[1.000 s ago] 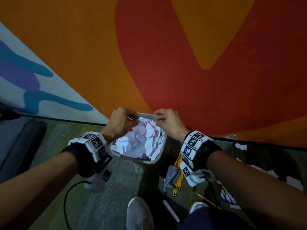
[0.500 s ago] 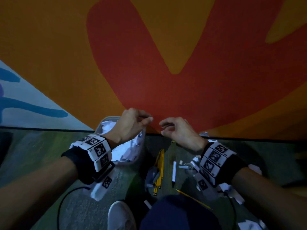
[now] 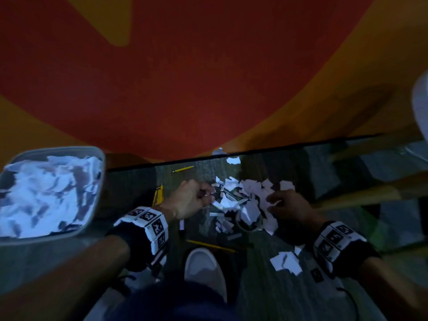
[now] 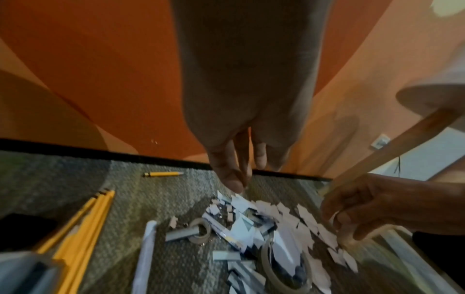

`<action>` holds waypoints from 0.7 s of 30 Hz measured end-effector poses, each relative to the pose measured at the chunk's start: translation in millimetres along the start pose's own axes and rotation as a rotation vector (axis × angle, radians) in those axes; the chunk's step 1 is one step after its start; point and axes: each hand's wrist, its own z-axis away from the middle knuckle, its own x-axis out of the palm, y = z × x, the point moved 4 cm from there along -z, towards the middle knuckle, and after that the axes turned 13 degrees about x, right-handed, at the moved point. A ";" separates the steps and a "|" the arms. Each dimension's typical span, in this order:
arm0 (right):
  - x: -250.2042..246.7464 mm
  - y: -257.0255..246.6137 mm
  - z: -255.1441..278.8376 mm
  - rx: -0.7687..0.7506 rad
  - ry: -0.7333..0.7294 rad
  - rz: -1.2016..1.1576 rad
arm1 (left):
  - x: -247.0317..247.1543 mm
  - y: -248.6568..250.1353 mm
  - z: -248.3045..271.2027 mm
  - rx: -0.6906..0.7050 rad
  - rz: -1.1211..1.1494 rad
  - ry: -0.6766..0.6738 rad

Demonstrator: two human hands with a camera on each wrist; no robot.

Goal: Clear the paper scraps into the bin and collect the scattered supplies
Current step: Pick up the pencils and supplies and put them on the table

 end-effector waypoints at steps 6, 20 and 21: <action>56.2 42.7 -51.0 0.109 -0.033 -0.103 | 73.3 -25.9 -57.0 -0.048 0.039 -0.058; 92.1 25.3 -75.3 -0.104 0.105 -0.371 | 136.3 -34.9 -91.6 0.082 0.162 -0.091; 88.1 20.9 -75.3 -0.137 0.106 -0.372 | 136.4 -34.1 -94.1 0.085 0.205 -0.083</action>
